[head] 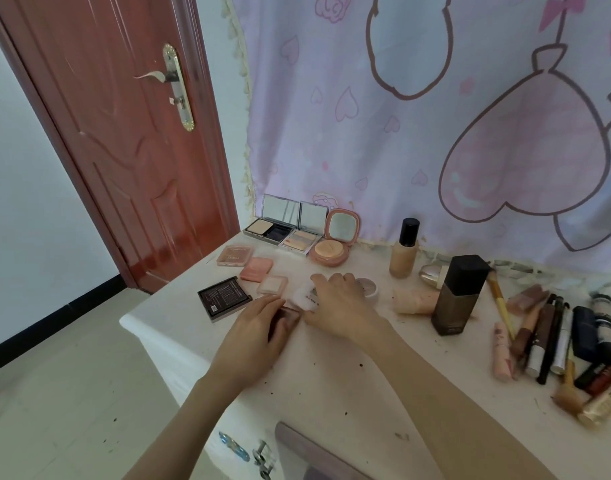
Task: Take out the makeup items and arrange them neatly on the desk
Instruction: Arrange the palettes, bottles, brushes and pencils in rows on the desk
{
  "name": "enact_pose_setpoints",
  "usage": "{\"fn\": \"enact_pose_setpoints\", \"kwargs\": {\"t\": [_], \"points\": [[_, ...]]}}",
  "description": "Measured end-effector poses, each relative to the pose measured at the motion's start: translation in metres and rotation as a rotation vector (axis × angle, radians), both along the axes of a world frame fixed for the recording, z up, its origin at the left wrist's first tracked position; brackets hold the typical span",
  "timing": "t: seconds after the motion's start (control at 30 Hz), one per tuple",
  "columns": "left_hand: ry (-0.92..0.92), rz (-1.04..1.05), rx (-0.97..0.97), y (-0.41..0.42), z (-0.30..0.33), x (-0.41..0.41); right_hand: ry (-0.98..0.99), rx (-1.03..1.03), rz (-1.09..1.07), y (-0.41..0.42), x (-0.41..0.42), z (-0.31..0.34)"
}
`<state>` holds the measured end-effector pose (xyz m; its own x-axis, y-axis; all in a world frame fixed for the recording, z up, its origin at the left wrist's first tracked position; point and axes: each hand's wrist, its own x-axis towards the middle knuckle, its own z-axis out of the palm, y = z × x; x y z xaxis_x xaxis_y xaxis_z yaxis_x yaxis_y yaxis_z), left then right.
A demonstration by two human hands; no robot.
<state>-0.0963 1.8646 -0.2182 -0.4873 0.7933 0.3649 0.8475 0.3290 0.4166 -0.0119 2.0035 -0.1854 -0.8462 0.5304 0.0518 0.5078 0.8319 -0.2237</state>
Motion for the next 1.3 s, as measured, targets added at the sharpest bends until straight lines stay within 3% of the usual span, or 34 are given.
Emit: {"fn": "enact_pose_setpoints", "kwargs": {"t": [0.07,0.1,0.17,0.27,0.37,0.63,0.9,1.03,1.3], "points": [[-0.008,0.008,0.004,0.000,-0.001,0.000,0.292,-0.074,-0.062,-0.004,0.007,0.001],[-0.015,0.006,0.005,0.000,-0.001,-0.001,0.448,-0.208,-0.084,-0.006,0.011,0.003],[-0.042,-0.010,0.020,0.001,0.000,-0.001,0.687,-0.681,-0.091,-0.007,0.020,0.008],[-0.198,-0.018,0.115,0.002,0.007,0.004,0.899,-1.418,0.027,-0.006,0.032,0.006],[-0.372,-0.056,0.208,0.007,0.019,0.011,0.987,-1.808,0.132,-0.002,0.038,0.002],[-0.400,-0.174,0.227,0.021,0.047,0.023,1.059,-1.942,0.338,-0.003,0.044,-0.004],[-0.280,-0.201,0.226,0.018,0.055,0.018,1.025,-2.045,0.191,-0.003,0.045,-0.005],[-0.190,-0.237,0.207,0.014,0.057,0.017,0.930,-2.061,0.181,-0.003,0.048,-0.003],[-0.131,-0.352,0.114,0.010,0.060,0.010,0.947,-2.095,0.145,-0.008,0.047,-0.005]]}}
